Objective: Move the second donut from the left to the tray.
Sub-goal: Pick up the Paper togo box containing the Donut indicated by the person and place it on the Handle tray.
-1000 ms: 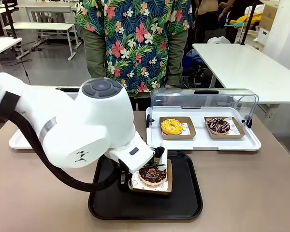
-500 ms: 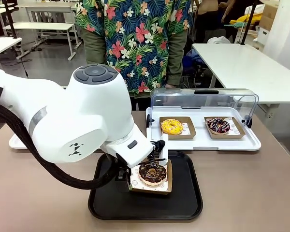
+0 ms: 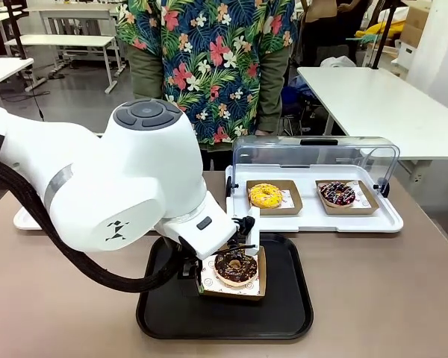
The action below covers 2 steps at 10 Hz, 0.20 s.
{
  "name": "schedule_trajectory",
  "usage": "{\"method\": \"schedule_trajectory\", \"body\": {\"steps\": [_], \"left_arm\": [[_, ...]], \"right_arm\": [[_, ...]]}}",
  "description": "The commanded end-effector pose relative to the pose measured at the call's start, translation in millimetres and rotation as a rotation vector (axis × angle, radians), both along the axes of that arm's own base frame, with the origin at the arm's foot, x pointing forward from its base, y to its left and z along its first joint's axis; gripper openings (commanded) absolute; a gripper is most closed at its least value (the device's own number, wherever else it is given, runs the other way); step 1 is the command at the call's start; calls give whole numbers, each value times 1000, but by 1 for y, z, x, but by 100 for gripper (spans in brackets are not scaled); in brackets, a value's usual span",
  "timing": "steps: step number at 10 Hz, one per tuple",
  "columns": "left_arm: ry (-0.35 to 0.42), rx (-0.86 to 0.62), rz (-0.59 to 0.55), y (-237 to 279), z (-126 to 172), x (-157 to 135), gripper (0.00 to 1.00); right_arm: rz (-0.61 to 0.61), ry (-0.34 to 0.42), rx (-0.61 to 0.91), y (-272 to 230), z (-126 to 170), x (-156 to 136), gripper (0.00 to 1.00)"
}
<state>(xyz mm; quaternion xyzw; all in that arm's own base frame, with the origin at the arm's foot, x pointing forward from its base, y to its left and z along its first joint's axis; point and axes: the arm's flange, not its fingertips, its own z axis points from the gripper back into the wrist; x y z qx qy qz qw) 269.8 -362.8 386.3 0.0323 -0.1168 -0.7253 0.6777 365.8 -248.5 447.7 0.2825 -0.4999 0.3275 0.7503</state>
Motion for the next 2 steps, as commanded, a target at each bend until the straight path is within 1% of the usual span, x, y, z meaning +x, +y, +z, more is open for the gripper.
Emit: {"method": "schedule_trajectory", "body": {"steps": [1,2], "left_arm": [[1,-1,8,-1,0,0,100],[1,-1,8,-1,0,0,100]], "right_arm": [[-1,-39,13,0,1,3,100],[-1,-39,13,0,1,3,100]]}}
